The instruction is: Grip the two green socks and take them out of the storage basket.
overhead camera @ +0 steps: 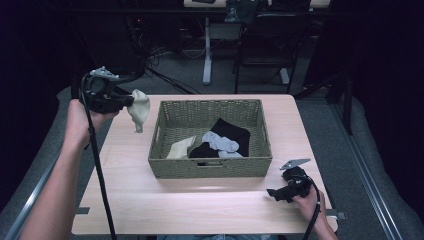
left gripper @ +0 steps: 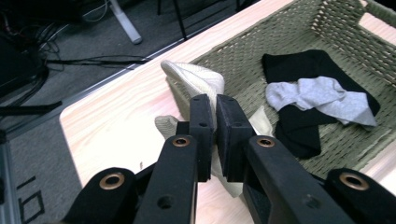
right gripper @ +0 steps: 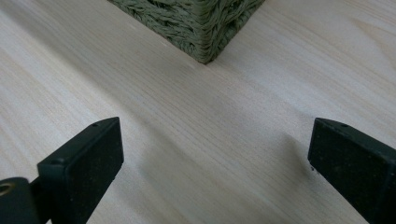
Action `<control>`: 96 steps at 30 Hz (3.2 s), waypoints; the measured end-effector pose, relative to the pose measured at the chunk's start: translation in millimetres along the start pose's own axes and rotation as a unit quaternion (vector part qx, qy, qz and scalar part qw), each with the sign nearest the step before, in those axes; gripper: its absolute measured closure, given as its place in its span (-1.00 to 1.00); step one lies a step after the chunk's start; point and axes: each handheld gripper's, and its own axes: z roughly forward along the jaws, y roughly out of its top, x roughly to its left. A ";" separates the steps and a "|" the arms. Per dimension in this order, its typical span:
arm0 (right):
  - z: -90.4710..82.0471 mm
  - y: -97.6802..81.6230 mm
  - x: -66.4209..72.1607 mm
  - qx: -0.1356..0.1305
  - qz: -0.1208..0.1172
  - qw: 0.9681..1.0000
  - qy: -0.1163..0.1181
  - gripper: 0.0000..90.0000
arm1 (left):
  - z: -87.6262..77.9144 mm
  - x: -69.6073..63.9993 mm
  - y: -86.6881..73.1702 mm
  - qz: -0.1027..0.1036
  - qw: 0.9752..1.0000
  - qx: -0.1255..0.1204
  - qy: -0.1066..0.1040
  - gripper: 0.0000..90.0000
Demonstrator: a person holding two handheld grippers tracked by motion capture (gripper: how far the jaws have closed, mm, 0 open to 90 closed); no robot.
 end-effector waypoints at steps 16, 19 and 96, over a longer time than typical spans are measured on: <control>-0.4 -0.3 -0.2 -0.004 -0.001 1.000 -0.001 -0.94 | -1.7 35.1 -42.4 -0.045 0.998 0.027 0.042 0.90; -0.4 -0.2 -0.6 -0.003 0.001 1.000 -0.004 -0.94 | 3.5 38.8 -49.5 -0.051 0.997 0.034 0.044 0.90; -2.5 -1.7 -3.0 -0.003 0.003 1.000 0.000 -0.93 | 74.9 33.1 -146.1 -0.186 0.981 0.049 0.004 -1.00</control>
